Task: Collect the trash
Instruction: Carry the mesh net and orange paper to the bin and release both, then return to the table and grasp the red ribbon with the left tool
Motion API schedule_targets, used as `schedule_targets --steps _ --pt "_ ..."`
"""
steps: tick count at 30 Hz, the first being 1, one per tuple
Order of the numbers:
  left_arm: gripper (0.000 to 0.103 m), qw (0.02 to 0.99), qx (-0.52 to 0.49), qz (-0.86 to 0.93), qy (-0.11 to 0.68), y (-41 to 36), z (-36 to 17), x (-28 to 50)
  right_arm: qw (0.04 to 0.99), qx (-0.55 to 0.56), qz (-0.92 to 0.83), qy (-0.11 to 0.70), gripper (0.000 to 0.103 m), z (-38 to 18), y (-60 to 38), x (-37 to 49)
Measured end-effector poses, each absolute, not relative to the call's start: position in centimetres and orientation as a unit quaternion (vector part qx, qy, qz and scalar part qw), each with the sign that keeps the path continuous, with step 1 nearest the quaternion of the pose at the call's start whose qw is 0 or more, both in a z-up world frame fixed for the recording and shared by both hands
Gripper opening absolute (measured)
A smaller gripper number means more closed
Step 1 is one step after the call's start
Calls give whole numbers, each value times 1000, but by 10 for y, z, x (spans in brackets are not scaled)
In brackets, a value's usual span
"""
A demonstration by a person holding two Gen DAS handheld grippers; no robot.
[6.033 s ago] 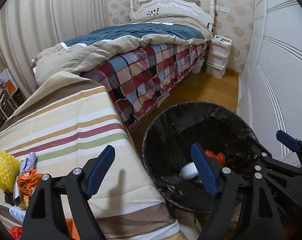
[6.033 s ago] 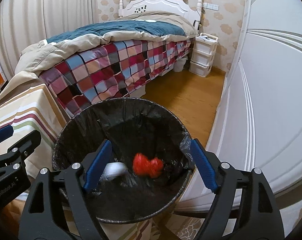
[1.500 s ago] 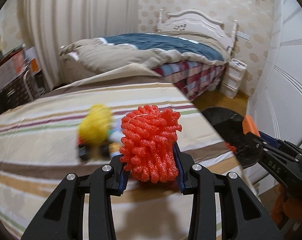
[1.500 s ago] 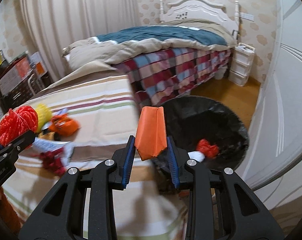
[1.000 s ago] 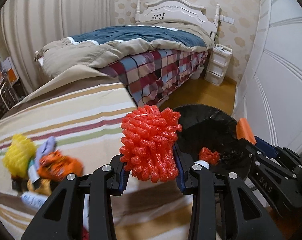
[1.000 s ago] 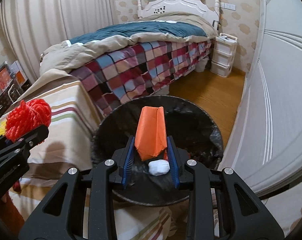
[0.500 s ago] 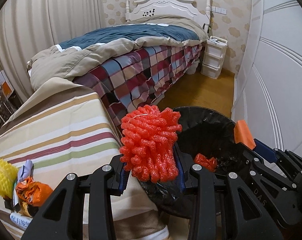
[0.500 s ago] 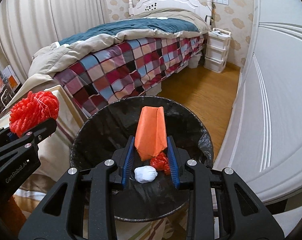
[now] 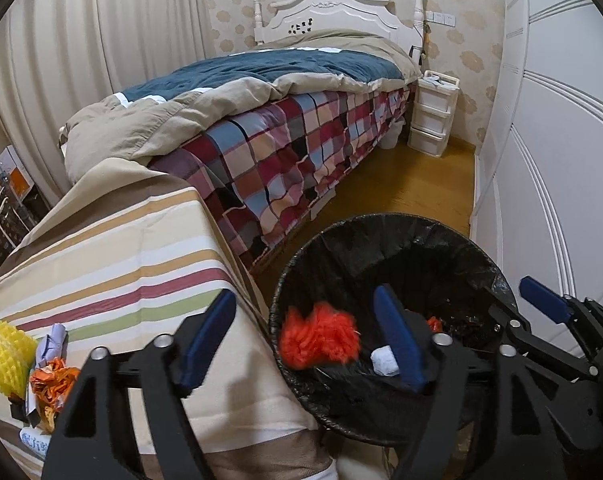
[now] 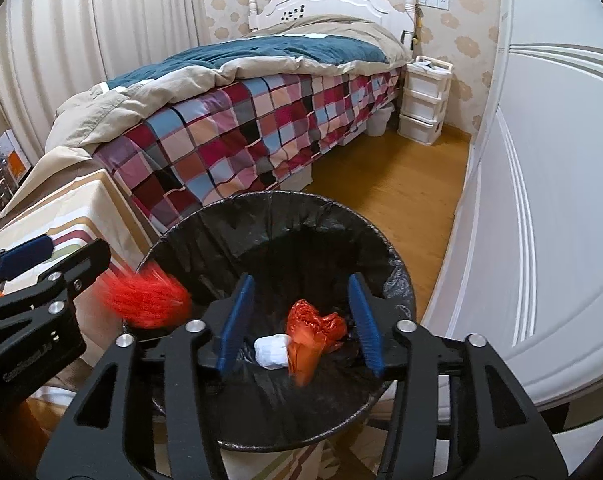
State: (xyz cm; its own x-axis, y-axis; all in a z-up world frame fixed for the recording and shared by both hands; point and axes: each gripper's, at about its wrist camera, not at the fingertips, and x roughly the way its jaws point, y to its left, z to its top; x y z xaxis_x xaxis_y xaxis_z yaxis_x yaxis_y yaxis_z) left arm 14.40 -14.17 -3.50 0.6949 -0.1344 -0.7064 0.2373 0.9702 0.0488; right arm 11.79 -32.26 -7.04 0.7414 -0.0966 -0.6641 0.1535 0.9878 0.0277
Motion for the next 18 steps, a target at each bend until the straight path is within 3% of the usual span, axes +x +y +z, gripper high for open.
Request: schedule_targets --steps 5,18 --pt "79 922 72 -86 371 -133 -31 137 933 41 -71 350 56 -66 -322 111" --pt "81 925 51 -49 372 -61 -17 89 937 50 -31 344 64 -53 -281 70"
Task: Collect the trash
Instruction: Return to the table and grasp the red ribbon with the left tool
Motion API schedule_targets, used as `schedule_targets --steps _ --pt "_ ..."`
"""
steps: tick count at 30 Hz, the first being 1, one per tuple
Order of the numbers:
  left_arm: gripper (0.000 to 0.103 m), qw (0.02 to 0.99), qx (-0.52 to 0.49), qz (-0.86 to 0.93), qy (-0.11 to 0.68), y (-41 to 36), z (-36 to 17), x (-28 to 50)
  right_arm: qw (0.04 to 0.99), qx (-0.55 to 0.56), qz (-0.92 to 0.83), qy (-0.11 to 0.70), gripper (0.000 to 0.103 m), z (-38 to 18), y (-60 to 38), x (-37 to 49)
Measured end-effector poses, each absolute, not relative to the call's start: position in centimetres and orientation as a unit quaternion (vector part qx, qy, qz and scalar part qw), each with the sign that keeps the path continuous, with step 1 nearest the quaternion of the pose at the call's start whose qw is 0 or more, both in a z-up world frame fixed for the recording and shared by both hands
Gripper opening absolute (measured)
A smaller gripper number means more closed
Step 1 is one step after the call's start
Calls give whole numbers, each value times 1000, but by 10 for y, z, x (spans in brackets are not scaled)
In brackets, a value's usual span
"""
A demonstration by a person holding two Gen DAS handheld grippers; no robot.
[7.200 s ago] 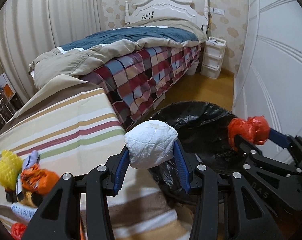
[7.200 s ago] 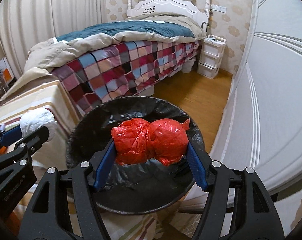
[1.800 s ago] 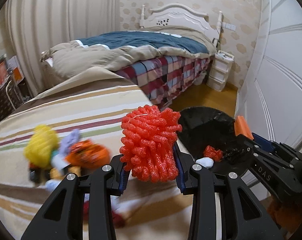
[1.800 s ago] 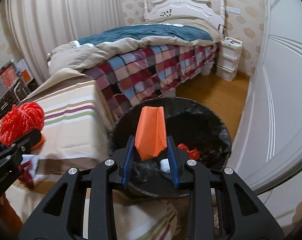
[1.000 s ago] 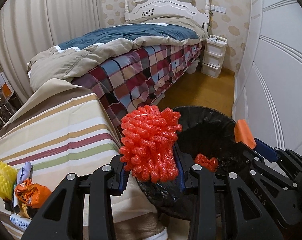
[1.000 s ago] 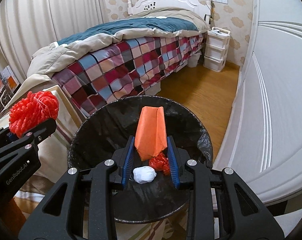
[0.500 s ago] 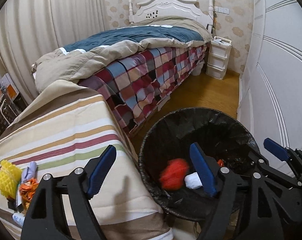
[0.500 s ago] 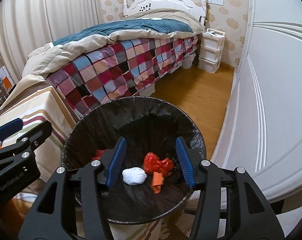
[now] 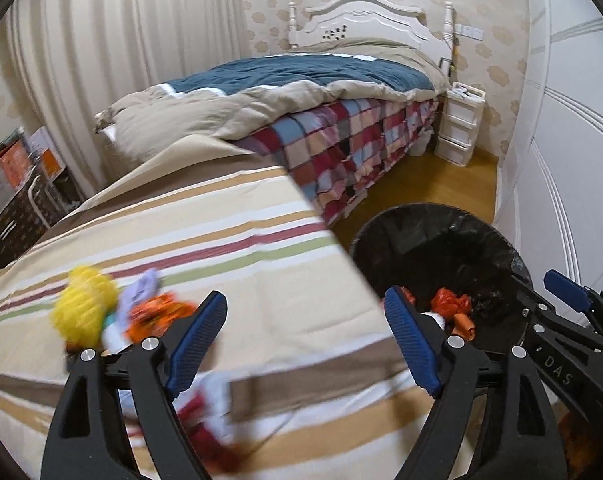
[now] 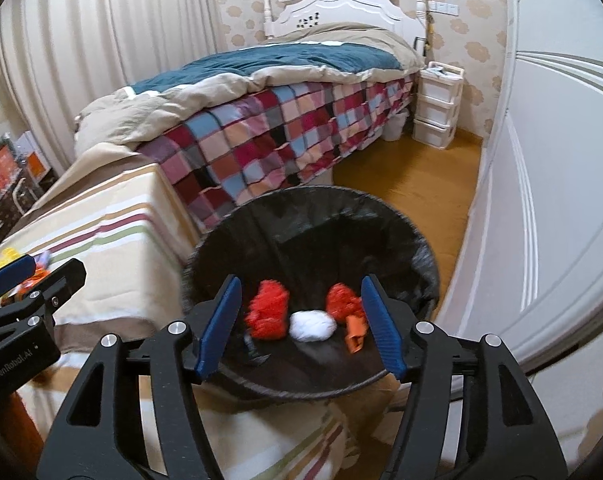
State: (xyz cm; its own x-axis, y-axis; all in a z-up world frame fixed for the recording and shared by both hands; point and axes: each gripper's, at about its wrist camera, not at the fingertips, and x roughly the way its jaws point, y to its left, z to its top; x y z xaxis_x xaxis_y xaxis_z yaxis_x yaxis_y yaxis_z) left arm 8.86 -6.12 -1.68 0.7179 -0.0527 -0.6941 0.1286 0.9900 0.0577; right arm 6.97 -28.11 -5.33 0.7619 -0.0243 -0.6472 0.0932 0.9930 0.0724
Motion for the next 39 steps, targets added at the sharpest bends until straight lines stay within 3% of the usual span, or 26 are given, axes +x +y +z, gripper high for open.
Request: schedule_targets --steps 11,23,27,31,39 --pt "81 921 18 3 388 12 -26 45 932 28 34 359 65 -57 -211 43" --pt "81 912 45 19 406 0 -49 39 929 35 33 368 67 -63 -207 33" --pt "81 906 58 27 418 1 -54 42 929 32 34 366 73 -64 -206 32" --pt "69 902 54 22 427 7 -58 38 929 32 35 367 73 -65 -205 32" --pt "59 902 35 19 430 33 -59 22 929 33 37 367 73 -65 -204 32"
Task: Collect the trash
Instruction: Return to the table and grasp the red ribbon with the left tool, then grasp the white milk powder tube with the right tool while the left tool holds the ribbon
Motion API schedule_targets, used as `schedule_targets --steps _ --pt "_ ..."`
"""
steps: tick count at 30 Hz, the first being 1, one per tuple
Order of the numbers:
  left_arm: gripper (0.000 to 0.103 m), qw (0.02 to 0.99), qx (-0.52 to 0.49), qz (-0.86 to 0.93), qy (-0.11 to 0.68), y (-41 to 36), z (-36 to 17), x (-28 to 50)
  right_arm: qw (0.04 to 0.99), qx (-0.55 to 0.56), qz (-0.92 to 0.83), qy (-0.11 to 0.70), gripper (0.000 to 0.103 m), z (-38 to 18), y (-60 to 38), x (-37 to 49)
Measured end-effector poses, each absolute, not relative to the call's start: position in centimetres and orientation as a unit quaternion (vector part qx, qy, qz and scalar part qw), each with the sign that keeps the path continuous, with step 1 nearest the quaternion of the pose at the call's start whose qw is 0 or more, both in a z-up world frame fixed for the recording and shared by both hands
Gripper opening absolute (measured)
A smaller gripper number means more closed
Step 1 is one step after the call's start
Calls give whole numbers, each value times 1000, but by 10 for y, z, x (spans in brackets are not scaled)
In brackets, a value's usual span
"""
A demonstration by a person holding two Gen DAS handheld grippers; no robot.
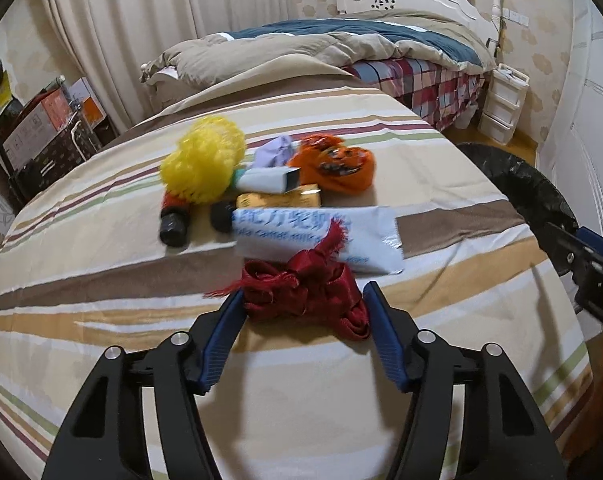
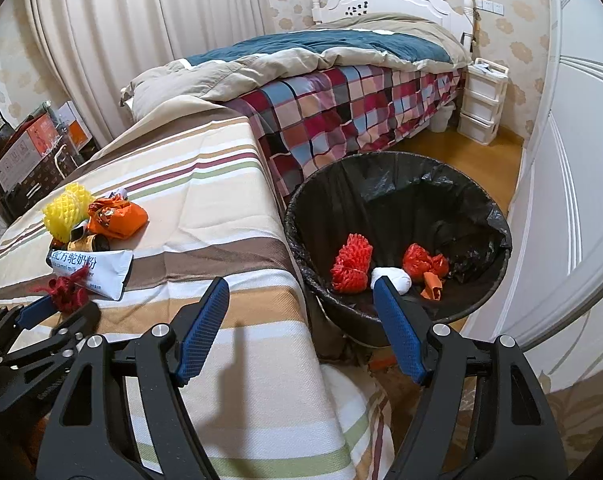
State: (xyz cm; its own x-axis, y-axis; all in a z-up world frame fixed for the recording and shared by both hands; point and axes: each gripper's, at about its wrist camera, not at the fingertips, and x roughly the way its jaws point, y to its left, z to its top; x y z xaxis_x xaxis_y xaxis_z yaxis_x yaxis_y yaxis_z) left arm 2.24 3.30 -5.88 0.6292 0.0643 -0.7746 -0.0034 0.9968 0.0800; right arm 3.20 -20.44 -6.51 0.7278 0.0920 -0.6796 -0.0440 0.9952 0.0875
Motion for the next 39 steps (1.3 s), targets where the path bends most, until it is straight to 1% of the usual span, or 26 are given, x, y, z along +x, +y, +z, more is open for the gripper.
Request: schedule_targets --steps 11,19,32,34,39 --pt "53 901 14 23 432 65 -58 9 927 18 50 372 73 -65 -188 32" --pt "52 901 -3 43 433 93 -58 5 919 -13 91 383 73 -66 -148 45" --pt "52 897 -32 90 431 153 -57 4 904 -43 110 411 73 -70 -101 98" --pt "52 897 -35 93 432 159 -57 4 902 -55 108 415 76 -71 -97 99" --pt "52 896 -44 98 431 170 -57 4 899 -81 110 415 77 -74 -91 86"
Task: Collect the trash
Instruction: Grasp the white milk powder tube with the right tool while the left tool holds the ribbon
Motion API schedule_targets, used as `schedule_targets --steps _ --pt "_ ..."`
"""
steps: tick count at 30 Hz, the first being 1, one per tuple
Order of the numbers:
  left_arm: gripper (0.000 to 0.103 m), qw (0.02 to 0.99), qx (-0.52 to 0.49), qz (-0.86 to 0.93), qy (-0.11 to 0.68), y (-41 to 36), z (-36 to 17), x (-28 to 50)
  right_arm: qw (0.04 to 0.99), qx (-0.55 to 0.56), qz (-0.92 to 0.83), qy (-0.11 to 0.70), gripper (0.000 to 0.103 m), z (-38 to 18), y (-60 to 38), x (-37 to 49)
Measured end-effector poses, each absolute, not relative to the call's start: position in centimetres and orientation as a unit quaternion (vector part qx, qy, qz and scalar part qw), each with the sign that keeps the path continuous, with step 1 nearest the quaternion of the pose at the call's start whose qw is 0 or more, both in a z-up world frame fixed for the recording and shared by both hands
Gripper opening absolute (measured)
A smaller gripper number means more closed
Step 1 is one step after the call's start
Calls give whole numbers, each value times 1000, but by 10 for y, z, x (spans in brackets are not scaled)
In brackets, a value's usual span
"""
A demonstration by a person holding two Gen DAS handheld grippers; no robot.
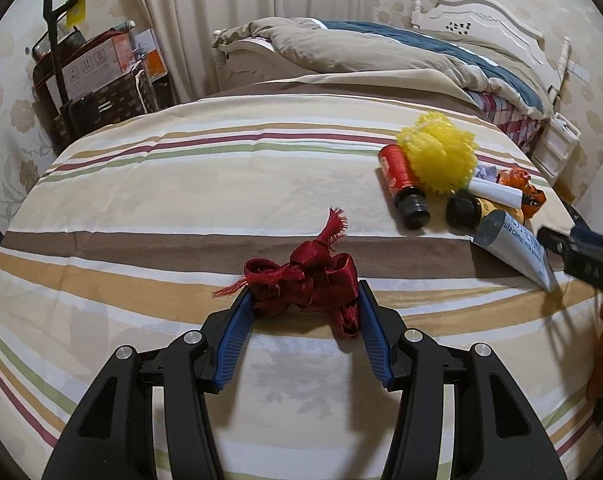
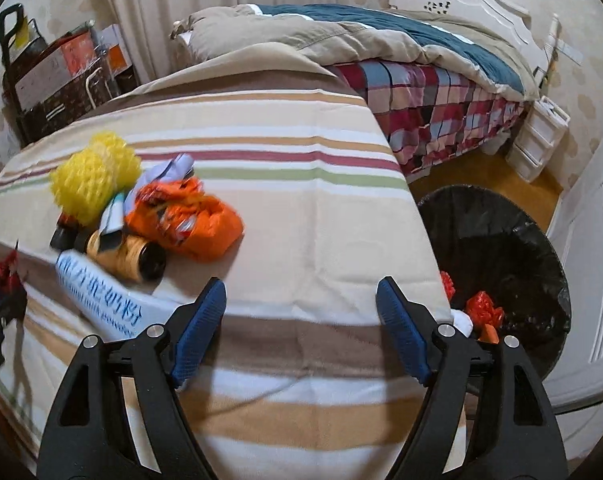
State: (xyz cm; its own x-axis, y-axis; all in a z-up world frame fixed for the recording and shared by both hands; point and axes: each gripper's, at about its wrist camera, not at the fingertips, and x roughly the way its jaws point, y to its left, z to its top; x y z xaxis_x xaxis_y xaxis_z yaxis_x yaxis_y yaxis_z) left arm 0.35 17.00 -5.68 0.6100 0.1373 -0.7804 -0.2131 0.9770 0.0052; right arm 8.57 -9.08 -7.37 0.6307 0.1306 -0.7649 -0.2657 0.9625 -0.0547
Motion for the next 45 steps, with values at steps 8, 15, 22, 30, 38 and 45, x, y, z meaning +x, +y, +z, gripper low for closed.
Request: schedule_targets --steps 8,15,22,30,38,45 --pt "52 897 -53 100 427 177 -56 3 896 -91 132 414 79 -76 -82 44" --pt "52 899 -49 112 420 186 -54 -3 901 -86 129 405 79 -73 -81 33" --pt "52 898 -60 124 418 202 -53 -10 906 -74 168 382 79 -57 -66 19" --pt "52 899 -70 129 414 212 -53 -17 891 -104 217 384 79 -62 -29 15" --pt "52 900 -72 125 412 213 -53 -18 880 -115 221 404 58 -76 -15 21" --pt "52 900 -76 121 412 216 -52 -20 882 -120 217 400 40 -76 -15 17"
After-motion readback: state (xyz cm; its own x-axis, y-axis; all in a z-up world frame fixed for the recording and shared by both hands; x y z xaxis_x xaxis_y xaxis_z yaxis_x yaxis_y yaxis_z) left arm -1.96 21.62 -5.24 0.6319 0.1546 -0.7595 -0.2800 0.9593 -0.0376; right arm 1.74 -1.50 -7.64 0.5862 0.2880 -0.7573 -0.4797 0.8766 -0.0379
